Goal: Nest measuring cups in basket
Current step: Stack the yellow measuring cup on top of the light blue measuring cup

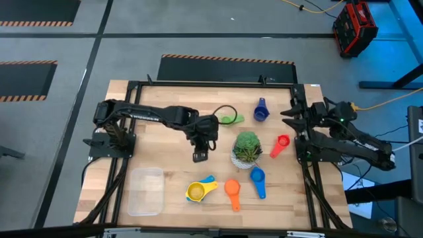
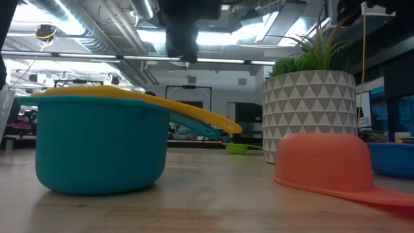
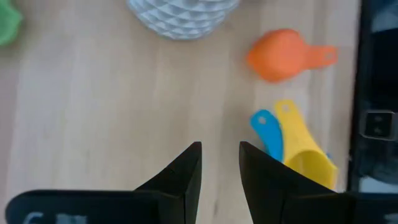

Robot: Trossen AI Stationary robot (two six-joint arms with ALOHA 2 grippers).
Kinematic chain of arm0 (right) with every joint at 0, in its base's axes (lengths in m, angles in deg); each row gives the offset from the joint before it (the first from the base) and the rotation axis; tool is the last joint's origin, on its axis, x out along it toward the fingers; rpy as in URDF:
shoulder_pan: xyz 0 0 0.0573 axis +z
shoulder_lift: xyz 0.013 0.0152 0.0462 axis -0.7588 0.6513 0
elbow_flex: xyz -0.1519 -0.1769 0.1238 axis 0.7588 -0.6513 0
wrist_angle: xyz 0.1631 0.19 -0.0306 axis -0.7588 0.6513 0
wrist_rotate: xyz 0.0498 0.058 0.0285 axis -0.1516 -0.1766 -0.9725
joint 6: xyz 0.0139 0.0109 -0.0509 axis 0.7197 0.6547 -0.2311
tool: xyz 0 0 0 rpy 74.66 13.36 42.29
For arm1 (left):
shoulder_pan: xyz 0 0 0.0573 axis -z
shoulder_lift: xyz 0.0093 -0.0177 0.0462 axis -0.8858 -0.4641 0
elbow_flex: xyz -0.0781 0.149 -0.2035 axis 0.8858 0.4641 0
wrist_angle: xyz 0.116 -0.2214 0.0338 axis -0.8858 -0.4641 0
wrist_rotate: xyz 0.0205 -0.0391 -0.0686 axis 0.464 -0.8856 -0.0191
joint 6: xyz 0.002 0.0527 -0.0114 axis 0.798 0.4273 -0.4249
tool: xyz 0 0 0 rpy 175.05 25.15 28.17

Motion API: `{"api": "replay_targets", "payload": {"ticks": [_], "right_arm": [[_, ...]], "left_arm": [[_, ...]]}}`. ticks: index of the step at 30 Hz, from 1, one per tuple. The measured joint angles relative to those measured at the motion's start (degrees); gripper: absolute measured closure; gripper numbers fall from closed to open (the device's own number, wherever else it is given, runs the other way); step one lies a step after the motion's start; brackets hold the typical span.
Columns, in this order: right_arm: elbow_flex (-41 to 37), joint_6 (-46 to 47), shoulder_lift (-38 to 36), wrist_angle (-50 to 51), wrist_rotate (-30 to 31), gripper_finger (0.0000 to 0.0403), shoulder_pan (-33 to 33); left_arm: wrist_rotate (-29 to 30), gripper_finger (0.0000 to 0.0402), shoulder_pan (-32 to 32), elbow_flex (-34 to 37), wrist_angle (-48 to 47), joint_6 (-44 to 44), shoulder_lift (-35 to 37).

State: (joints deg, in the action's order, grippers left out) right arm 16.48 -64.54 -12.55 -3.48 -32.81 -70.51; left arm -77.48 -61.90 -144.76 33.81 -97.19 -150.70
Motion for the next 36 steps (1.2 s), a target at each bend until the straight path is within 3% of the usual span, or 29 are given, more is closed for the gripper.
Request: {"api": "replay_targets", "payload": {"ticks": [8, 19, 29, 36], "right_arm": [[0.0, -0.6, 9.0, -9.1, 5.8, 0.0288, 12.5], [9.8, -9.4, 28.4, -6.5, 14.5, 0.0291, 28.2], [18.7, -13.4, 45.5, -3.9, 21.2, 0.0291, 40.4], [24.3, -17.9, 57.3, -3.5, 22.4, 0.0291, 45.6]], "left_arm": [[0.3, 0.0302, -1.7, 0.2, -3.9, 0.0, 0.1], [2.5, 0.0302, -0.7, 0.2, -5.4, -2.0, 0.2], [12.7, 0.0302, 4.4, 0.4, -4.9, -9.7, 0.2], [16.4, 0.0302, 9.7, 4.8, -1.5, -16.6, 0.1]]}}
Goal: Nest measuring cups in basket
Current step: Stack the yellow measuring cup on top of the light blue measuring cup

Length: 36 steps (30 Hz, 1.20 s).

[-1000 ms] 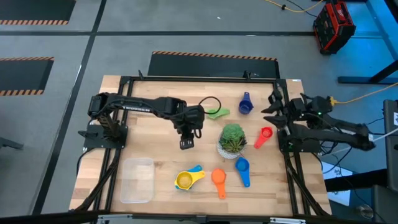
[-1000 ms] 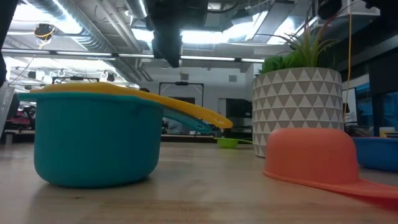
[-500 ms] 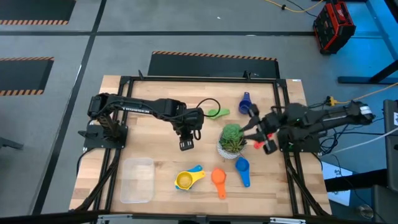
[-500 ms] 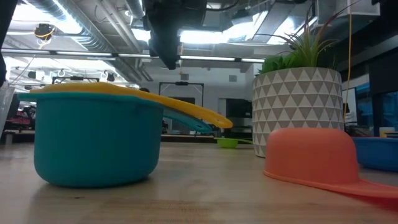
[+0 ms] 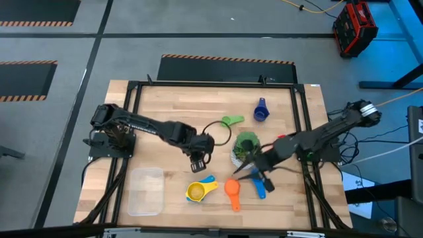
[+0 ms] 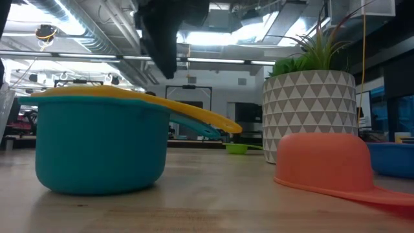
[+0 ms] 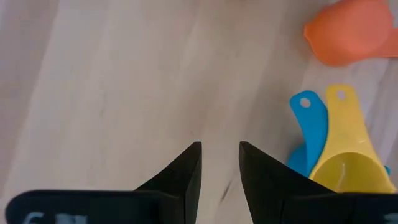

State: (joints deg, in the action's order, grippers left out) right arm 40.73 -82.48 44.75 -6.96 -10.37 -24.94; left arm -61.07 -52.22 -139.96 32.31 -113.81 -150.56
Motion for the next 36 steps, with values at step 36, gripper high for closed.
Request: {"api": "replay_targets", "payload": {"ticks": [36], "right_arm": [[15.1, -3.1, 36.1, 2.1, -0.1, 0.0291, 3.4]], "left_arm": [[1.7, 0.0302, 6.6, 20.1, 32.0, -8.3, -1.2]]}}
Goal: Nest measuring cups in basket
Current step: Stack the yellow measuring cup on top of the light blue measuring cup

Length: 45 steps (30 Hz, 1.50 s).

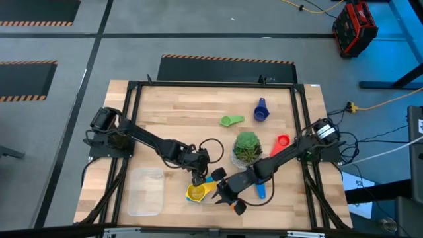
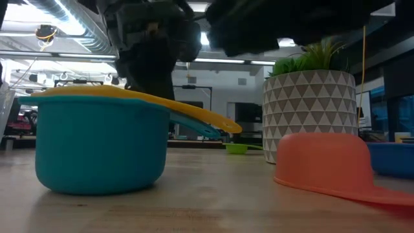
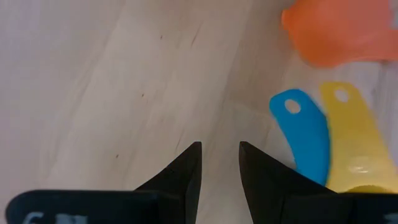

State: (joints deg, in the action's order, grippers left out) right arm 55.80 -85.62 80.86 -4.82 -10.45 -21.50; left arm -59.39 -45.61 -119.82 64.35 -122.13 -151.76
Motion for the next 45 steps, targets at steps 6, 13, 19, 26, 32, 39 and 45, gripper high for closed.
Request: {"api": "replay_targets", "payload": {"ticks": [6, 13, 19, 26, 32, 39, 45], "right_arm": [[0.0, 0.0, 2.4, 1.2, 0.0, 0.0291, -0.1], [0.0, 0.0, 3.4, 2.4, 3.9, 0.0291, -0.2], [0.0, 0.2, 3.3, 4.6, 7.0, 0.0291, -1.7], [0.0, 3.2, 3.3, 5.0, 7.0, 0.0291, -3.4], [0.0, 3.3, 3.3, 4.8, 7.1, 0.0291, -4.5], [0.0, 3.0, 3.2, 4.7, 7.0, 0.0291, -4.2], [-0.1, 2.7, 0.9, 6.4, 6.5, 0.0291, -3.1]], "left_arm": [[-0.4, 0.0302, 0.3, 0.0, 2.5, -0.1, -3.1], [-0.7, 0.0302, 0.4, 0.0, 3.4, -0.1, -3.5], [-2.4, 0.0302, 1.1, 0.0, 4.0, -0.2, -3.5], [-2.4, 0.0302, 1.3, 0.0, 4.6, -0.3, -3.5], [-3.1, 0.0302, 1.3, 0.0, 4.9, -0.2, -3.5], [-1.6, 0.0302, 1.3, 0.0, 4.9, -0.1, -3.5], [-1.5, 0.0302, 1.3, 0.0, 3.4, 0.9, -2.5]]}}
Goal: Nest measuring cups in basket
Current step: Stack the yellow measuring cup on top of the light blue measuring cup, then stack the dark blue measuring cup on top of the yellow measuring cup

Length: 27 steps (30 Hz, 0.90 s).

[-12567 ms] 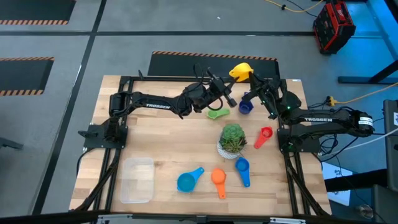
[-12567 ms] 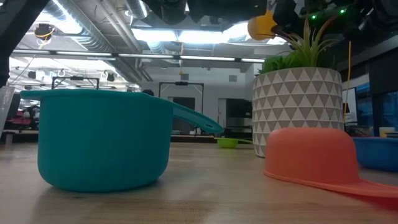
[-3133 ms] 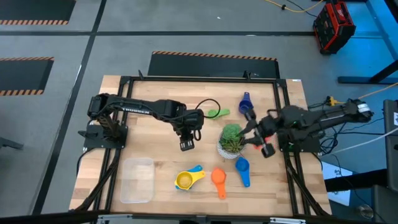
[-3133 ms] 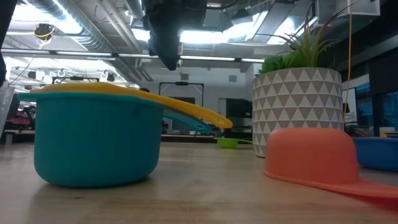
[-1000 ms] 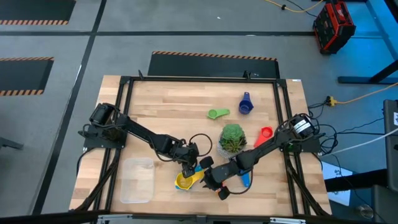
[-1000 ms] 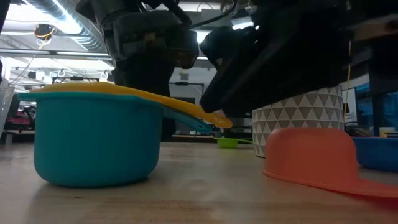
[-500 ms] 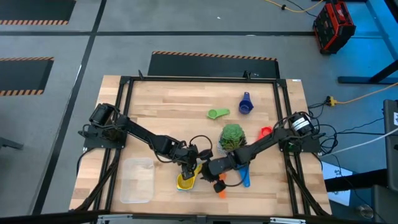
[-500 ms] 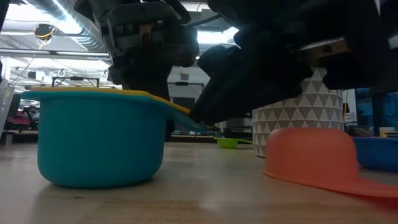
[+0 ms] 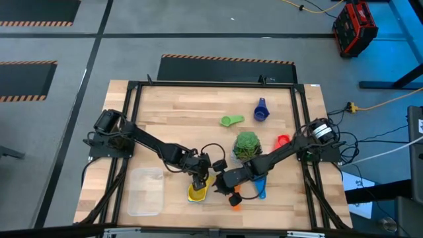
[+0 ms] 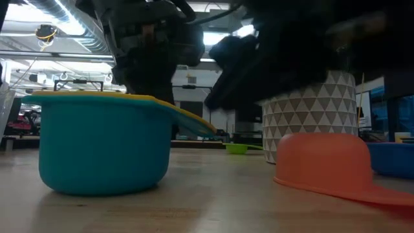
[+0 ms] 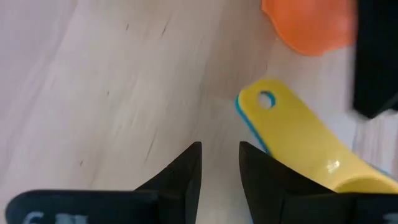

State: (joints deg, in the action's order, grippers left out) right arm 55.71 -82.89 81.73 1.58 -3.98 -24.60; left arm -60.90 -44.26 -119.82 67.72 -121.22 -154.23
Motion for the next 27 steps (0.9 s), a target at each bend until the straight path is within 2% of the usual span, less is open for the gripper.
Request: {"api": "replay_targets", "payload": {"ticks": [8, 15, 20, 27], "right_arm": [[0.0, 0.1, -11.6, 8.4, 0.1, 0.0291, 0.3], [0.0, -0.1, -27.0, 20.5, 1.4, 0.0291, -1.2], [0.0, -0.1, -39.0, 30.0, 10.9, 0.0291, -5.2], [0.0, 1.0, -52.4, 38.0, 32.5, 0.0291, -12.5]], "left_arm": [[3.4, 0.0302, 0.0, 0.0, -3.9, 1.8, 3.9], [9.4, 0.0302, -0.3, 0.0, -2.6, 2.0, 7.4], [11.3, 0.0302, -0.7, 0.0, 0.1, 2.0, 7.6], [11.8, 0.0302, -1.3, 0.0, 0.2, 2.0, 7.6]]}}
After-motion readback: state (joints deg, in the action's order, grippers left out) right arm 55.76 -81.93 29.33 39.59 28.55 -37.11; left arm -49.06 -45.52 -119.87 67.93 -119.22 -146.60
